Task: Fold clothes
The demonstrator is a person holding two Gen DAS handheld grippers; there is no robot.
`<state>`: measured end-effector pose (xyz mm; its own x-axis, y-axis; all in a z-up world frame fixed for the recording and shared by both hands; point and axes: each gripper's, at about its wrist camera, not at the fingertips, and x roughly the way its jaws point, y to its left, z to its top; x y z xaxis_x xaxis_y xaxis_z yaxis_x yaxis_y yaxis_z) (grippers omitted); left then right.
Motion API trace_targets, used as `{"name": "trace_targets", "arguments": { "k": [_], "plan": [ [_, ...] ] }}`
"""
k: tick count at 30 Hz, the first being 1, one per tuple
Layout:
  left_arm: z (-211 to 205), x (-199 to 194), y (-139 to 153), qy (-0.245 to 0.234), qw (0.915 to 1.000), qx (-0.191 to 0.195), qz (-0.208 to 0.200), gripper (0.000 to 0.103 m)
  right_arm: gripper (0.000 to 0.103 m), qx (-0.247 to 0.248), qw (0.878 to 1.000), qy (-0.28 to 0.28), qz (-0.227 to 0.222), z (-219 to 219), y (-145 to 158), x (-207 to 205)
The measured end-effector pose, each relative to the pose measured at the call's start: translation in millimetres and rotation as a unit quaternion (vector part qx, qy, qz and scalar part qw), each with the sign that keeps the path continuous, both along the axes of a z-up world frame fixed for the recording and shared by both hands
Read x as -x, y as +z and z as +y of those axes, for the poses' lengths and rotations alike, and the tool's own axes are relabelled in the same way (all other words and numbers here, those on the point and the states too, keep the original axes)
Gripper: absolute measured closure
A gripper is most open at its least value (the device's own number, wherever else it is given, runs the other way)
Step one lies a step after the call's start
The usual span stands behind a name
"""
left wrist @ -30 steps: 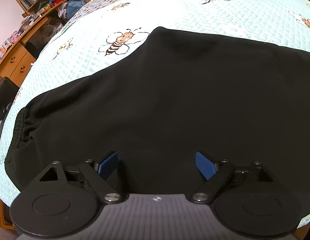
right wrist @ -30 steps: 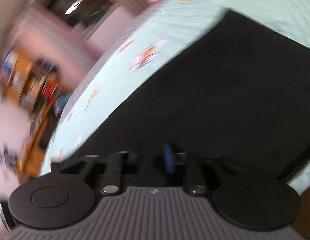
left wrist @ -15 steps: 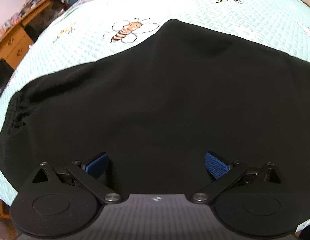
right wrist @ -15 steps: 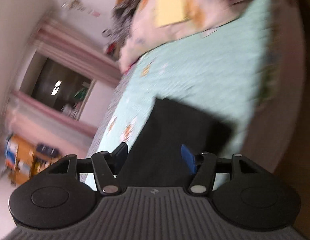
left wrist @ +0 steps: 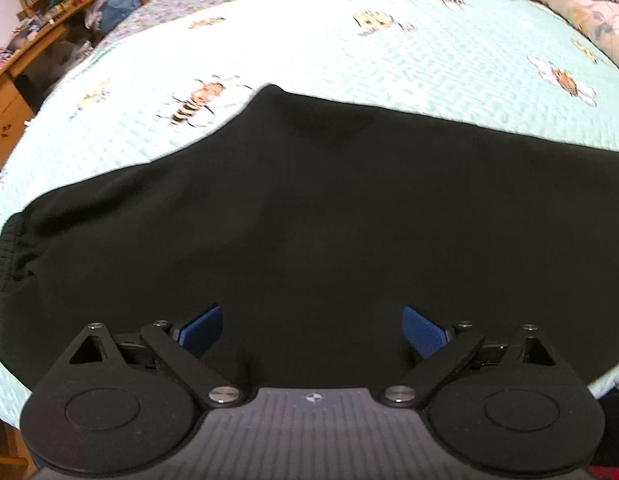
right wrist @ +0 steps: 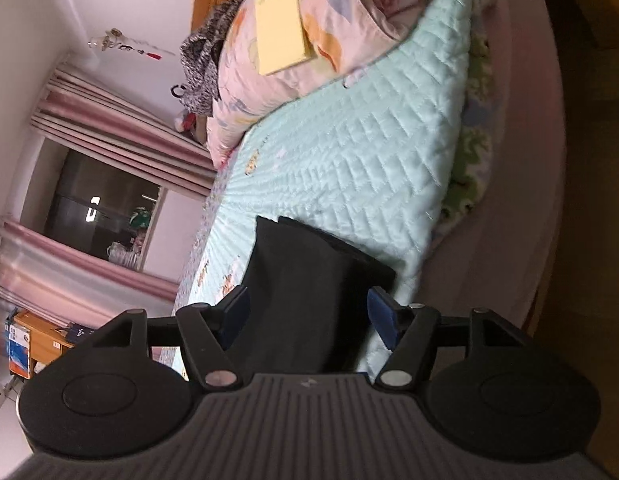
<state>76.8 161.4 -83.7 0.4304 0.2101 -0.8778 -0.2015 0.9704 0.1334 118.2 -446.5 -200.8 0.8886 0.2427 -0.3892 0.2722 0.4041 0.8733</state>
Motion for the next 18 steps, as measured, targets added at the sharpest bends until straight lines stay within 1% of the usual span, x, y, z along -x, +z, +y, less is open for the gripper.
{"name": "trace_targets", "arguments": {
  "k": [2, 3, 7, 9, 10, 11, 14, 16, 18],
  "plan": [
    [-3, -1, -5, -0.003, 0.9999, -0.003, 0.011, 0.006, 0.036, -0.007, 1.0, -0.006, -0.002, -3, -3, 2],
    [-4, -1, -7, -0.003, 0.9999, -0.002, 0.016, 0.006, 0.036, 0.001, 1.0, -0.009, -0.01, -4, -1, 4],
    [-6, 1, -14, -0.002, 0.9995, 0.001, 0.03, 0.006, 0.036, 0.002, 0.999, 0.009, -0.037, -8, 7, -6],
    [-8, 2, -17, -0.006, 0.9993, -0.002, 0.036, 0.006, 0.038, -0.001, 0.999, 0.016, -0.028, -7, 4, -8],
    [-9, 2, -18, -0.008, 0.9992, -0.004, 0.039, 0.006, 0.039, -0.003, 1.0, 0.02, -0.024, -6, 2, -8],
    [-9, 3, -20, -0.011, 0.9991, -0.005, 0.042, 0.006, 0.044, -0.005, 1.0, 0.023, -0.019, -5, 0, -9],
    [-11, 4, -25, -0.018, 0.9985, -0.011, 0.05, 0.004, 0.047, -0.01, 0.999, 0.034, -0.004, -3, -5, -10],
    [-10, 3, -28, -0.02, 0.9984, -0.011, 0.052, 0.002, 0.048, -0.012, 0.999, 0.045, -0.013, 1, -7, -14],
    [-7, 0, -29, -0.02, 0.9984, -0.01, 0.052, 0.001, 0.049, -0.011, 0.999, 0.048, -0.013, 3, -9, -18]
  ]
}}
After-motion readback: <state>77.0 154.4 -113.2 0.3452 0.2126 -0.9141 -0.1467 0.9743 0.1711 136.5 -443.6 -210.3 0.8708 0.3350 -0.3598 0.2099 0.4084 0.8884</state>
